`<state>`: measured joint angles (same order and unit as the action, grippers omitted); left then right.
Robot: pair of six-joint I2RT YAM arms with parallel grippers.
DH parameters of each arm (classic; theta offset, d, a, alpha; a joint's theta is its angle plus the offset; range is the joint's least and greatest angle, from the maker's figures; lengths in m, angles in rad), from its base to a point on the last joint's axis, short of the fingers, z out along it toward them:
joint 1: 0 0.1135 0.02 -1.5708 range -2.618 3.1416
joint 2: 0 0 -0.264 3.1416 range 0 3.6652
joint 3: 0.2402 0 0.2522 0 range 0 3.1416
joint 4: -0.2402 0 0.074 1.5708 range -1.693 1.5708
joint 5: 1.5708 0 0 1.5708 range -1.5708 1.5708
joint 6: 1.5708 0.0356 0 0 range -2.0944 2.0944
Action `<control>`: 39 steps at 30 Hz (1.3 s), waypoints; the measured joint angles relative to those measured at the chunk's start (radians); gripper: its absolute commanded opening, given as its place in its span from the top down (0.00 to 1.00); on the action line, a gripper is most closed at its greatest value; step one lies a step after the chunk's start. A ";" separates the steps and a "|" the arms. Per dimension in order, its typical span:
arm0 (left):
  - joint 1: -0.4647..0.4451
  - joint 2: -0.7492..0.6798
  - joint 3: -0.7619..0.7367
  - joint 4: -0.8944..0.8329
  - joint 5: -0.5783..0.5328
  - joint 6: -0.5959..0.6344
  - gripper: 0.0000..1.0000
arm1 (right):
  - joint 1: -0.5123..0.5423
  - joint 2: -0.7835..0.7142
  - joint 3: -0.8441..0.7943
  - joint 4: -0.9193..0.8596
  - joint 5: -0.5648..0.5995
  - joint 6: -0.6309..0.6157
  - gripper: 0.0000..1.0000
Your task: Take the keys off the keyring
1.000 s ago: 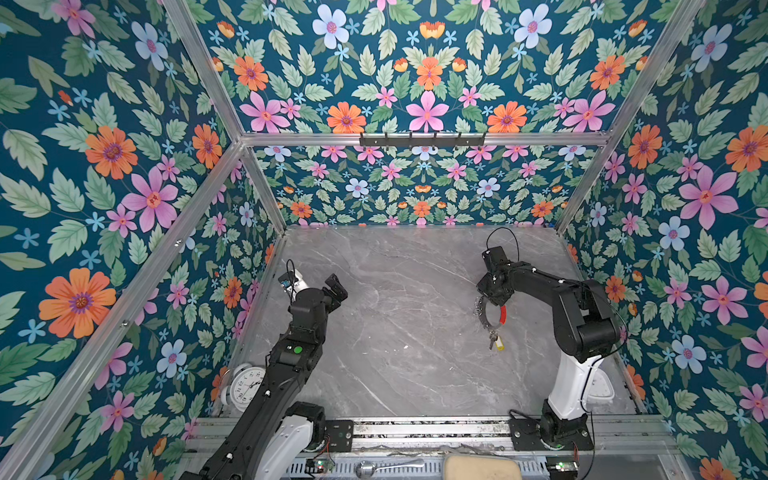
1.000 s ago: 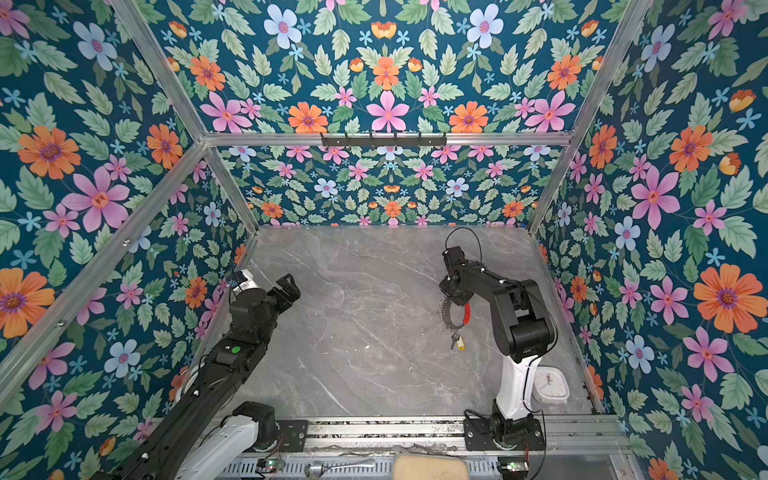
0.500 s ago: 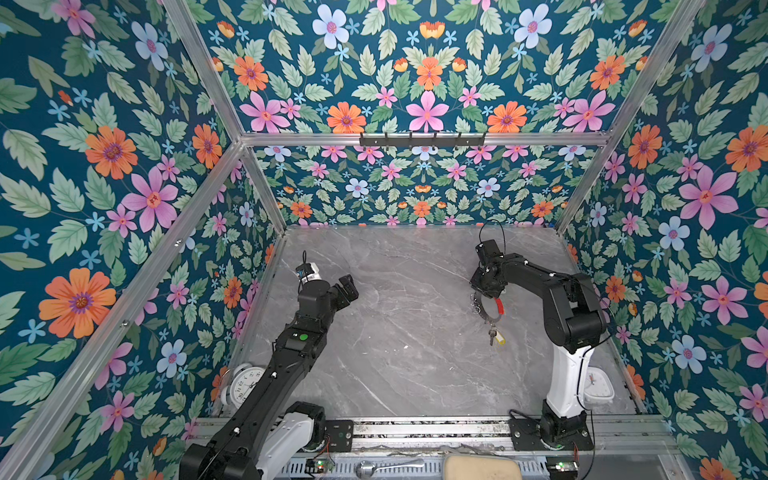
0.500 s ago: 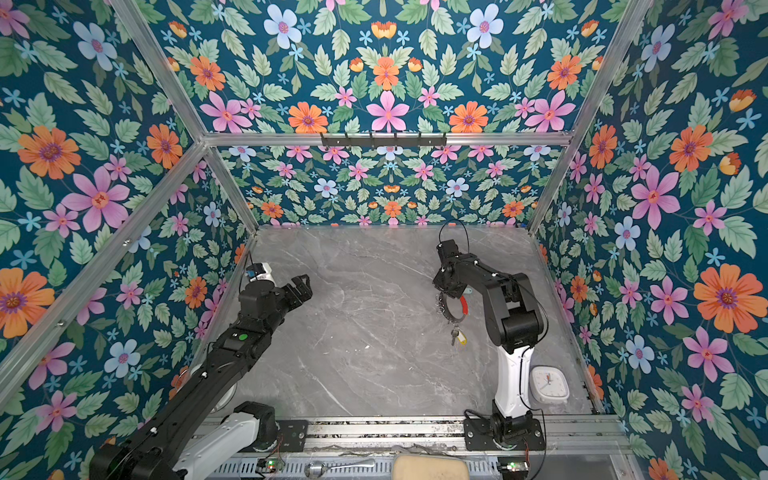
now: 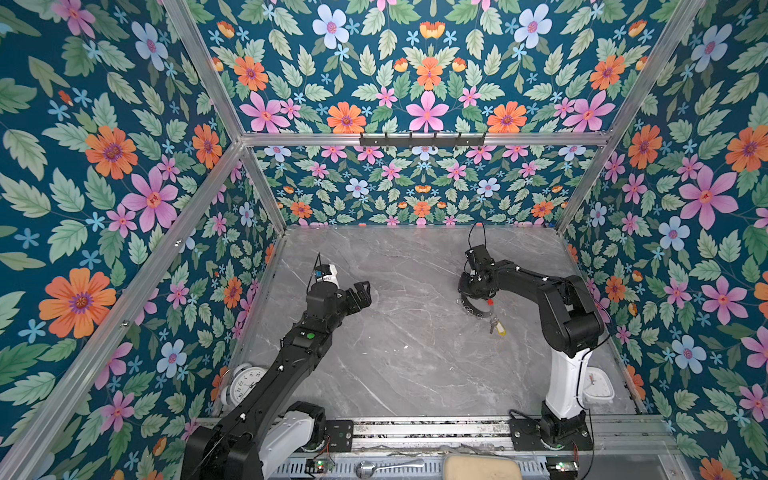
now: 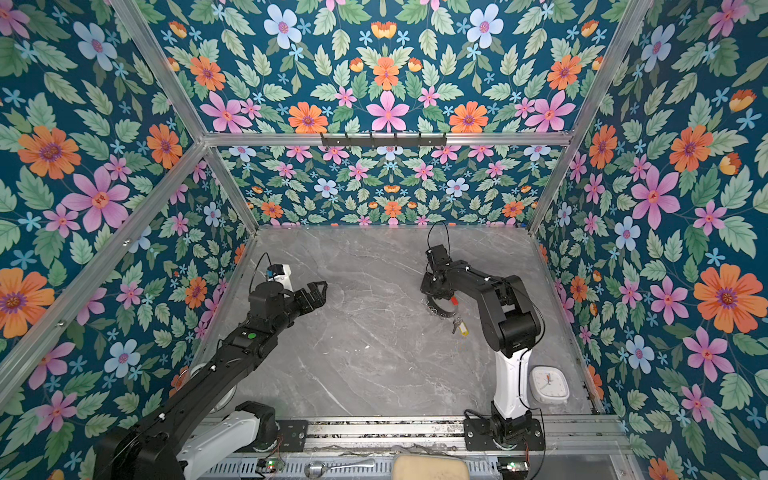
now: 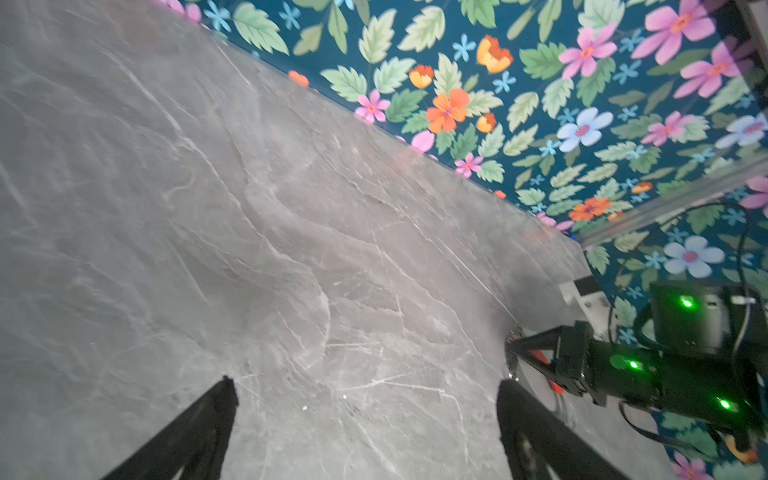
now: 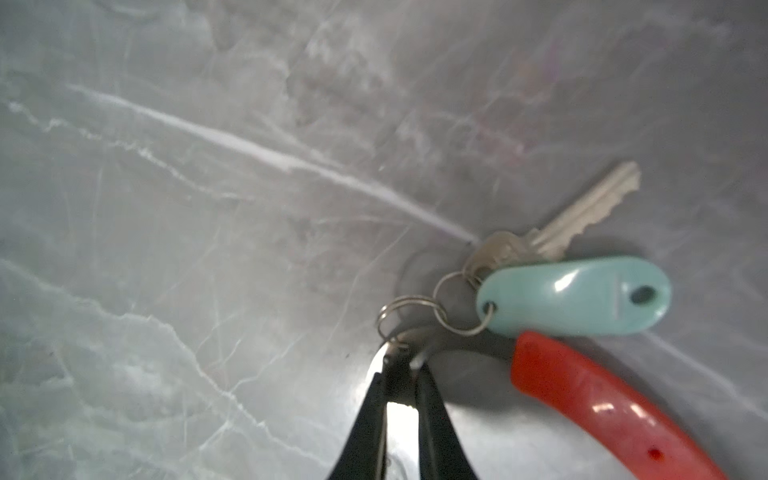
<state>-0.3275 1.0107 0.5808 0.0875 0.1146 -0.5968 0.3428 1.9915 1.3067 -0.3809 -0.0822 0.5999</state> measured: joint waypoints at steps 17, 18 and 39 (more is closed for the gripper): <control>-0.180 0.295 -0.137 0.564 0.305 -0.081 0.06 | 0.066 -0.221 -0.239 0.198 -0.229 -0.002 0.82; -0.188 0.309 -0.135 0.576 0.306 -0.081 0.06 | 0.067 -0.227 -0.239 0.202 -0.232 0.003 0.77; -0.207 0.143 -0.106 0.440 0.171 -0.005 0.00 | 0.203 -0.079 0.005 -0.188 0.161 -0.027 0.49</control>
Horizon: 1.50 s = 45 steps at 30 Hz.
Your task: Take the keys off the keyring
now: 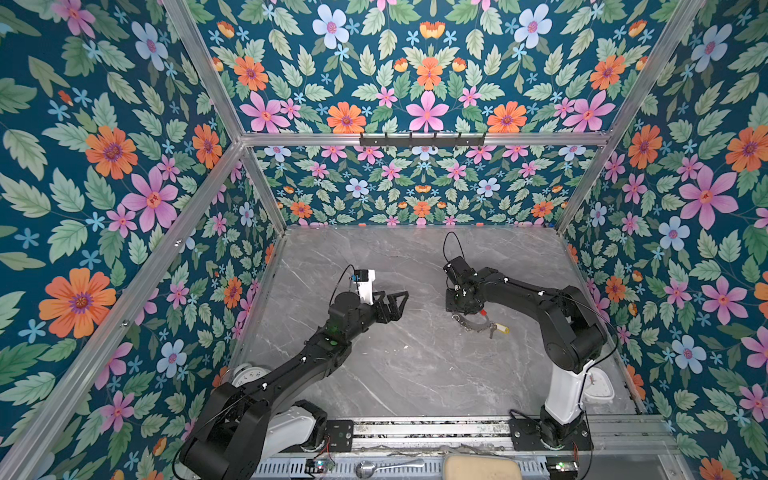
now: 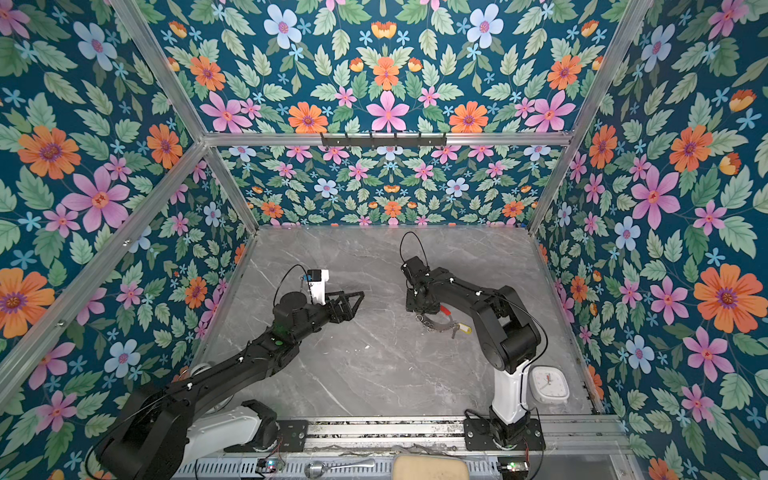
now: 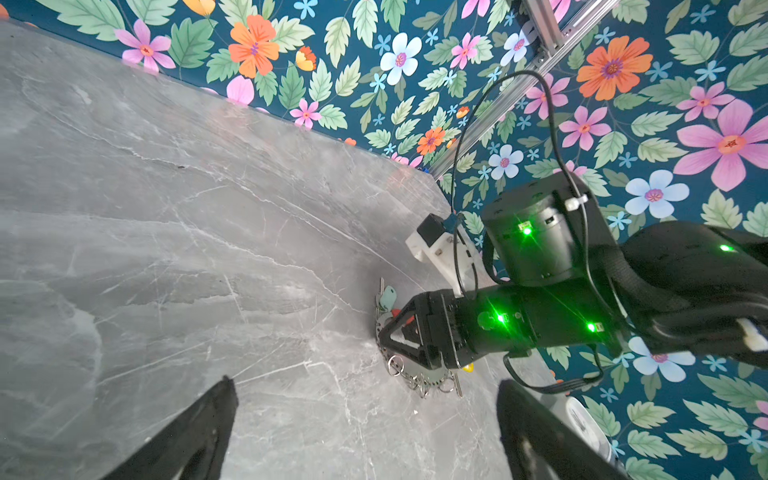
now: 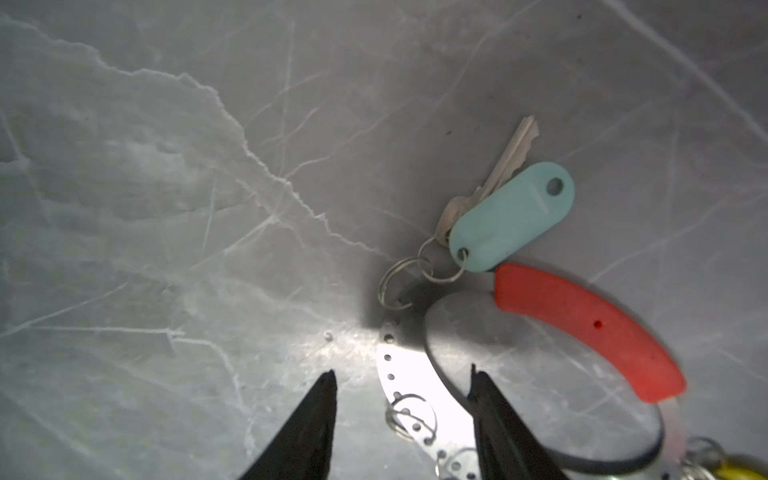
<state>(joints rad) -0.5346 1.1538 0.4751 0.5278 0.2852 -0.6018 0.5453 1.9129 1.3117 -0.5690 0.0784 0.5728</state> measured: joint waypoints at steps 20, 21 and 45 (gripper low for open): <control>0.000 0.000 -0.026 -0.001 0.000 0.005 0.00 | 0.031 0.110 0.061 -0.032 0.052 -0.078 0.72; 0.000 0.000 -0.026 -0.001 0.000 0.005 0.00 | 0.031 0.110 0.059 -0.030 0.046 -0.079 0.74; -0.060 0.086 -0.042 0.106 0.088 -0.001 0.03 | 0.029 -0.197 -0.163 0.264 -0.128 -0.111 0.85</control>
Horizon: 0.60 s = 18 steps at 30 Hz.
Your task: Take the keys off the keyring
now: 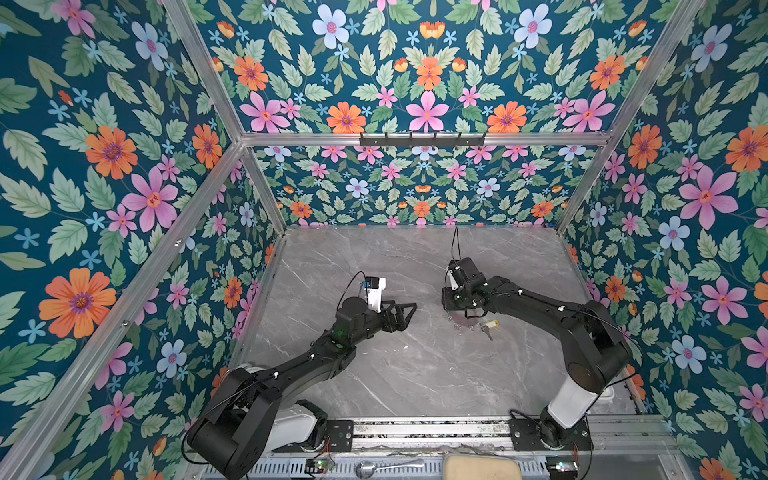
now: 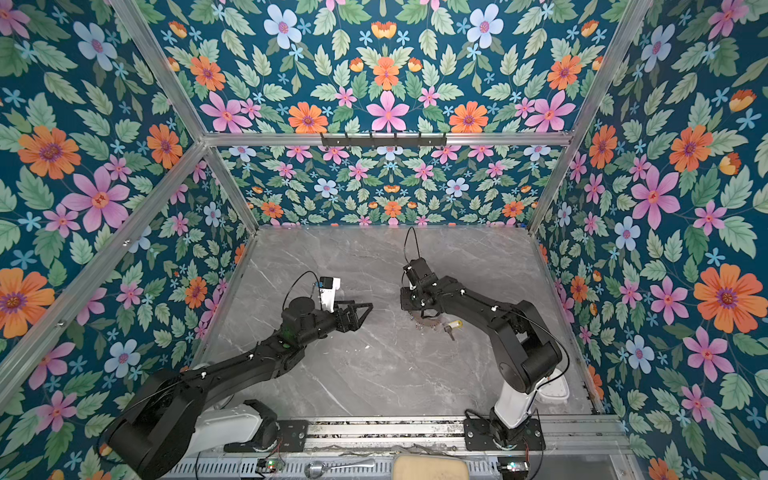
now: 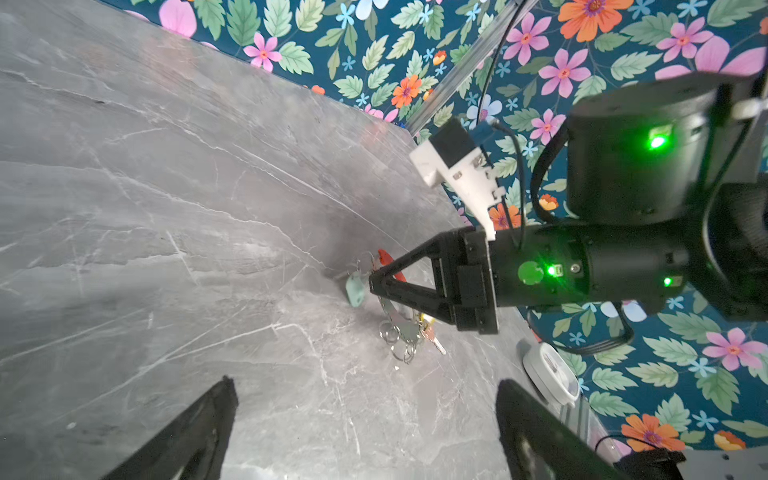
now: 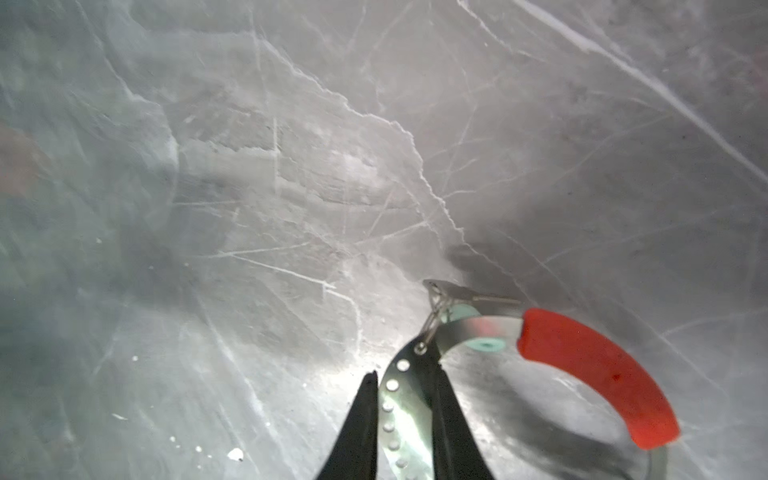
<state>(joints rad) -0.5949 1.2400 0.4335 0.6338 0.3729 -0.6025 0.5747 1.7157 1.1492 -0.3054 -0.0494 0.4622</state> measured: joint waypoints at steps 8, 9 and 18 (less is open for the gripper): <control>-0.048 0.133 -0.042 0.152 0.002 0.005 0.07 | 0.002 -0.072 -0.027 0.069 -0.051 0.084 0.85; -0.053 0.153 -0.045 0.179 0.006 0.004 0.07 | 0.006 -0.090 -0.028 0.071 -0.050 0.093 0.85; -0.093 0.293 -0.016 0.369 0.035 -0.024 0.16 | 0.061 -0.133 -0.005 0.109 -0.055 0.137 0.87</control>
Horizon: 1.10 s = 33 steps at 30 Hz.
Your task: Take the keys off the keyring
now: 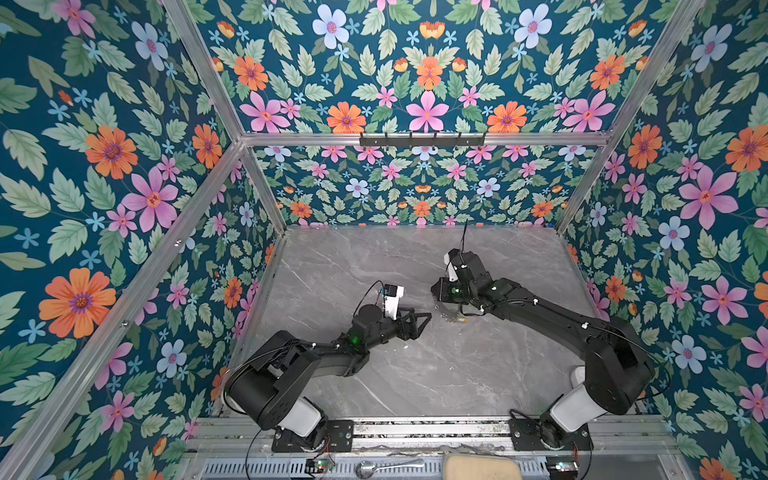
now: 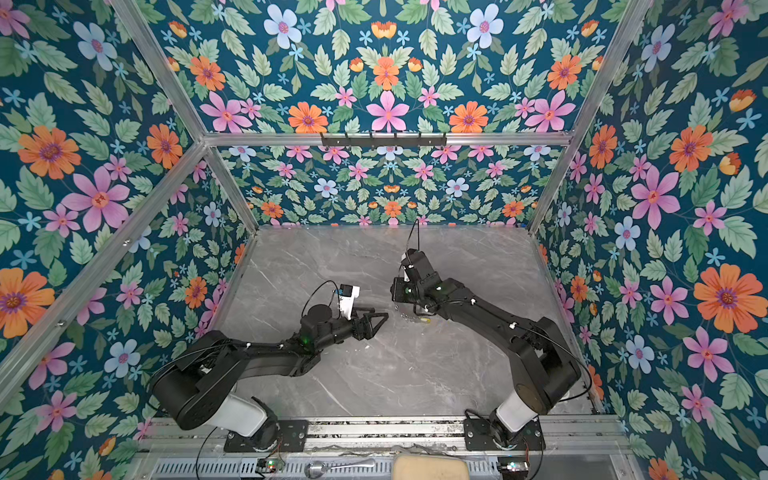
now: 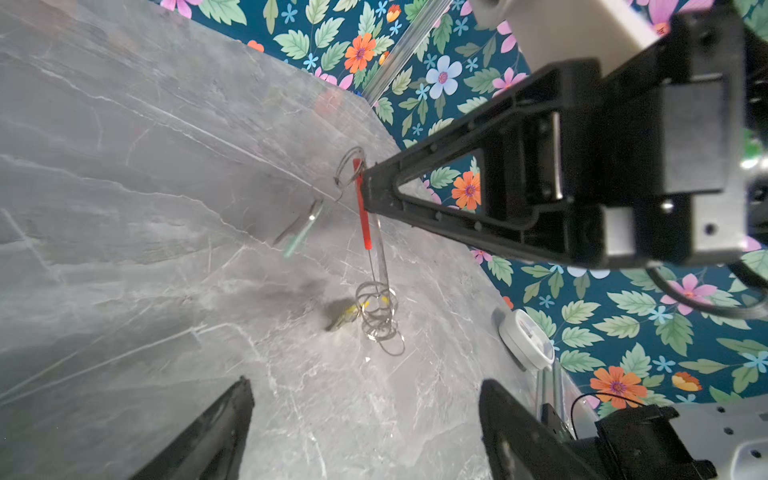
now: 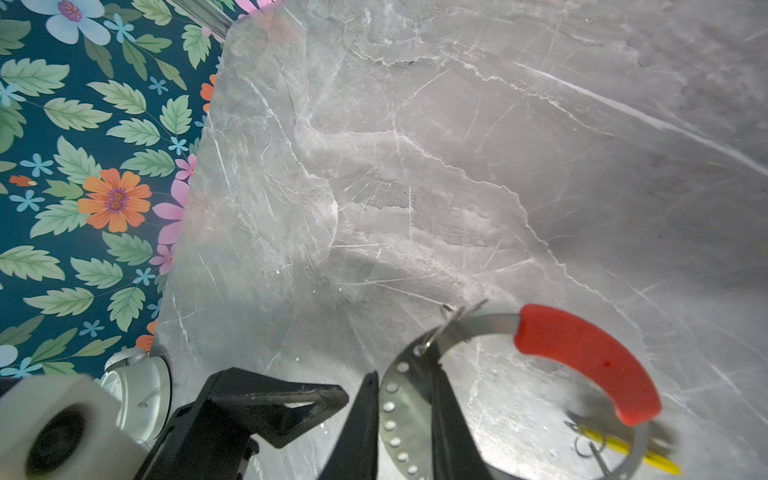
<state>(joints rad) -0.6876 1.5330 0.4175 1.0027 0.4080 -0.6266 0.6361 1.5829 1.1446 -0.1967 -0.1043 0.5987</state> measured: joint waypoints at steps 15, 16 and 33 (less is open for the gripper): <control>-0.002 0.052 0.040 0.040 -0.032 0.001 0.47 | 0.054 -0.007 0.019 0.008 0.003 0.034 0.87; -0.002 0.053 0.041 0.040 -0.034 0.001 0.50 | 0.057 -0.007 0.019 0.009 0.003 0.036 0.87; -0.002 0.037 0.048 0.059 -0.033 -0.027 0.96 | 0.089 -0.011 0.036 0.021 -0.016 0.051 0.81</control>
<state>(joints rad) -0.6895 1.5700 0.4660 1.0618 0.3748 -0.6533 0.7254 1.5719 1.1809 -0.1757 -0.1204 0.6502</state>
